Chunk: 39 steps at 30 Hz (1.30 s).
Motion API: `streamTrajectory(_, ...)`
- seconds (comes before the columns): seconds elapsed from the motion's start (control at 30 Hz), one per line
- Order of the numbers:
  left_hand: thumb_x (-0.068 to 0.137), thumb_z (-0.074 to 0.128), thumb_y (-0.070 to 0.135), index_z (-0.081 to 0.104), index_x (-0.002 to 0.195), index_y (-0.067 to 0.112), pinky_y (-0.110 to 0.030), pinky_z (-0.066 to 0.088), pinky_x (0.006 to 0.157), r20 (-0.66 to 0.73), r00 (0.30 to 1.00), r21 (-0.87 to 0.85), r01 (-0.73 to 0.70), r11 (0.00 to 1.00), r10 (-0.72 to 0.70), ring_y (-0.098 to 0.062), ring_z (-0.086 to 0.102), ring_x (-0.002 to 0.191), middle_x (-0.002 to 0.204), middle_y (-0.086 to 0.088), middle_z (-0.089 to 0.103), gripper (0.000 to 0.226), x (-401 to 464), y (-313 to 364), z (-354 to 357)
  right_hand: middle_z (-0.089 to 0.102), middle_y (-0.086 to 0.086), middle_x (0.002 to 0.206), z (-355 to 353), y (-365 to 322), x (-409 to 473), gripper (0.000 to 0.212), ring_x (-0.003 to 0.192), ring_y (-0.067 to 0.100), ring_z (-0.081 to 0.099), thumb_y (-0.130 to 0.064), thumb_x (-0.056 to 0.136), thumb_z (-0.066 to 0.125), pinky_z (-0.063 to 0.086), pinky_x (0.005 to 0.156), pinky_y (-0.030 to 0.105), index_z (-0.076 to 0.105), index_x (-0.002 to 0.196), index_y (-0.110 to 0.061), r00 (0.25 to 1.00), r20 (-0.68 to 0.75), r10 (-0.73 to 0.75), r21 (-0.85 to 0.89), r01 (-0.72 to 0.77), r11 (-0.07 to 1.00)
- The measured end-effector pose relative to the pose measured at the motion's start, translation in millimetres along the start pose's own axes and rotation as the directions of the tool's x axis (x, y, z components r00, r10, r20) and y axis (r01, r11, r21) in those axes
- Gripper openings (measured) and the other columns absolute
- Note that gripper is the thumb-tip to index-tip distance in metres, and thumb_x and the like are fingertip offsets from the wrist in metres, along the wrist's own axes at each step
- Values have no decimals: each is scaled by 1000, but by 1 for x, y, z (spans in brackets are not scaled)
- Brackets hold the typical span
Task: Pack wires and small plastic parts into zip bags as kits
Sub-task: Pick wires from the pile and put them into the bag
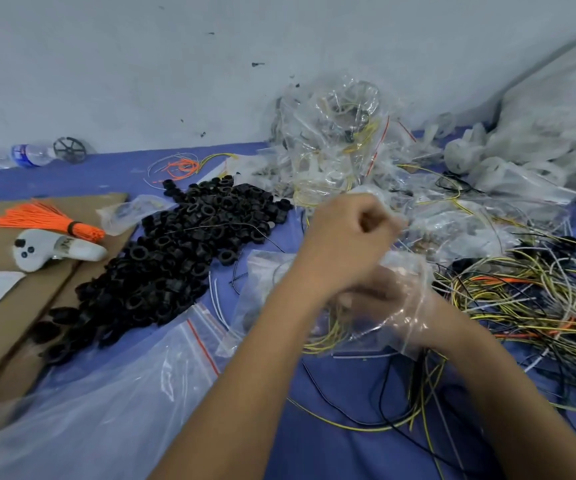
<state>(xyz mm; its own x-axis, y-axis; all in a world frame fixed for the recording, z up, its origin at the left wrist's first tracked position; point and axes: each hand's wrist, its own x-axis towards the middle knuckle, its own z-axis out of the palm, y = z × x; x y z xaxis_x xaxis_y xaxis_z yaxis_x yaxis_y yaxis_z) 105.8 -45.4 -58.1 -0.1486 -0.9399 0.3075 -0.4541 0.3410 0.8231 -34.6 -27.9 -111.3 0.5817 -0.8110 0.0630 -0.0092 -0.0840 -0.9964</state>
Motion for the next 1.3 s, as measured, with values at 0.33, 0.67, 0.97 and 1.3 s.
streamTrajectory(0.33, 96, 69, 34, 76, 87, 25, -28, 52, 75, 177, 962, 286, 154, 946, -210, -7, 68, 77, 82, 7, 74, 14, 2, -87, -54, 69, -4, 67, -18, 8, 6, 16, 60, 6, 64, -27, 89, 77, 44, 55, 16, 76, 76, -19, 926, -329, -188, -679, -93, 728)
streamTrajectory(0.67, 88, 78, 22, 70, 70, 17, -15, 42, 55, 222, 923, 397, 208, 894, -314, 0, 56, 52, 56, 13, 65, 20, 7, -84, -62, 76, 8, 89, 6, 12, 11, 19, 80, 16, 72, -8, 79, 85, 58, 74, 34, 76, 95, -4, 964, -265, -37, -459, -92, 884)
streamTrajectory(0.97, 101, 57, 47, 69, 83, 21, -29, 48, 71, 227, 933, 403, 171, 899, -279, -12, 65, 77, 82, 5, 69, 34, 5, -67, -60, 77, 9, 100, 9, 13, 15, 19, 88, 19, 75, 5, 86, 74, 60, 74, 28, 74, 106, 5, 980, -163, -111, -249, 68, 966)
streamTrajectory(1.3, 95, 71, 23, 75, 83, 16, -24, 50, 67, 275, 954, 293, 33, 956, -117, -9, 61, 68, 74, 6, 70, 14, 7, -61, -24, 73, 0, 75, 8, 12, 13, 10, 68, 13, 70, 4, 81, 76, 55, 61, 31, 77, 82, -6, 966, -164, -201, -494, 96, 864)
